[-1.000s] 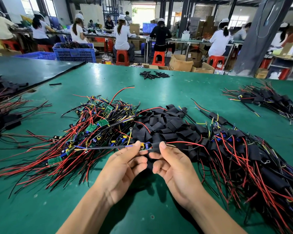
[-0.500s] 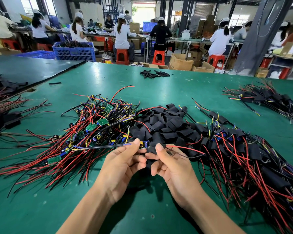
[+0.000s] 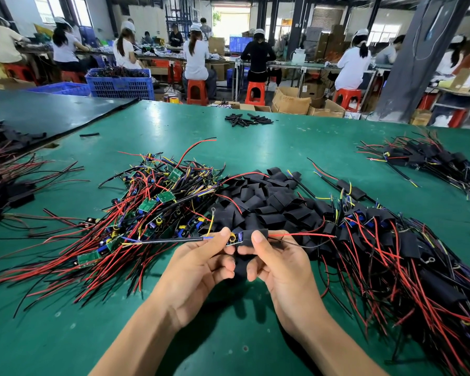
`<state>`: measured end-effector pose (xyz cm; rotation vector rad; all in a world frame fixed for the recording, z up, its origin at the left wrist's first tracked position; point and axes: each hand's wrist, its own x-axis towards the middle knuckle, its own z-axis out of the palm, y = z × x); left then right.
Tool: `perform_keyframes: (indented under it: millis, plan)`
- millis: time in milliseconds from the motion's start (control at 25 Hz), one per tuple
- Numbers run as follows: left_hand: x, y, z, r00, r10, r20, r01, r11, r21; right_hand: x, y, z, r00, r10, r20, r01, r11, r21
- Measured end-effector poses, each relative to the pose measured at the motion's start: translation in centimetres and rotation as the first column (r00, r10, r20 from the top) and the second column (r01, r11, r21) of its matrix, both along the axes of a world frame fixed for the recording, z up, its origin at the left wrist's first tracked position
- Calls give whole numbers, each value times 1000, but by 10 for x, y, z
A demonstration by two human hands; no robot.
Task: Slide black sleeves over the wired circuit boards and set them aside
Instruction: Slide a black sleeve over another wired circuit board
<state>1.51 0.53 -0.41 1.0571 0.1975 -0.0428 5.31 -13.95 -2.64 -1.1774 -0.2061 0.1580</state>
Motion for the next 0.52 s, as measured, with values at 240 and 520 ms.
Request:
perform_keyframes:
  millis: [240,520]
  plan:
    - [0,2,0,998,-17,63,16,1000,13,0,-2,0,996,6,89,-5,1000,-12]
    - [0,5,-2,998,-43,43,42,999,11,-3,-2,2,989,-8,147,7,1000,8]
